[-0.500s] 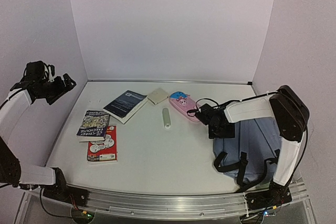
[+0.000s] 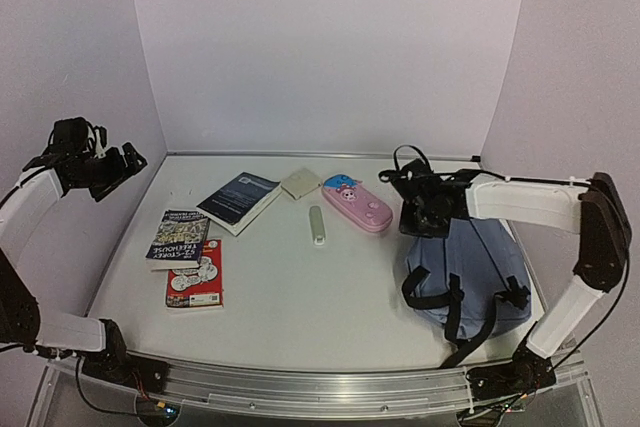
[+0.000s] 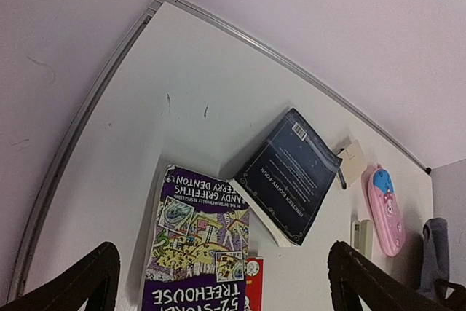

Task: Pack the student bag
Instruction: Adjust the student bag at the center of the board.

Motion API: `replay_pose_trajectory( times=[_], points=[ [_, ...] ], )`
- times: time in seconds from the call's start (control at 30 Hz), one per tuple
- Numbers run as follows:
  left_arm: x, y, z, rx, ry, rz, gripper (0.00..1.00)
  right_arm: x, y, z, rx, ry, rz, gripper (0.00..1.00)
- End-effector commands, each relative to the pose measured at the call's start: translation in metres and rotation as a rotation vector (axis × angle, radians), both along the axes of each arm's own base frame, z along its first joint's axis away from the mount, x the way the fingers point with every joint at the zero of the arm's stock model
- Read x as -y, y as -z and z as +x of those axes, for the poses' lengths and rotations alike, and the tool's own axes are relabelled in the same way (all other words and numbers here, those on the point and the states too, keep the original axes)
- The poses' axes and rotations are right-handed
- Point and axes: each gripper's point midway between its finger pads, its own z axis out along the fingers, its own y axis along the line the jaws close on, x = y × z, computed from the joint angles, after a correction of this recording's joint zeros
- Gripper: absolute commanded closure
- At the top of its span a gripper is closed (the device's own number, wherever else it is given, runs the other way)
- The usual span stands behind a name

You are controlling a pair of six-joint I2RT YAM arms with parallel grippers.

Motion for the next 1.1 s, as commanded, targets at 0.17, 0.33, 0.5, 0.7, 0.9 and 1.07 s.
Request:
replay_pose_trajectory(
  times=[0.17, 0.33, 0.5, 0.7, 0.9, 1.07],
  points=[
    [0.004, -0.005, 0.003, 0.016, 0.025, -0.003, 0.00, -0.053, -0.181, -0.003, 0.320, -0.221, 0.468, 1.00],
    [0.006, -0.003, 0.004, 0.012, 0.037, -0.013, 0.00, -0.082, -0.241, -0.026, 0.391, -0.415, 0.680, 1.00],
    [0.006, -0.001, 0.005, 0.006, 0.040, -0.016, 0.00, -0.102, -0.297, -0.052, 0.446, -0.585, 0.862, 1.00],
    [0.007, 0.005, 0.007, -0.016, 0.044, -0.023, 0.00, -0.105, -0.358, -0.078, 0.513, -0.685, 1.025, 1.00],
    [0.007, 0.011, 0.009, -0.041, 0.048, -0.032, 0.00, -0.083, -0.331, -0.054, 0.532, -0.524, 0.969, 1.00],
    [0.010, 0.015, 0.010, -0.058, 0.058, -0.045, 0.00, -0.060, -0.229, -0.009, 0.327, -0.366, 0.933, 1.00]
  ],
)
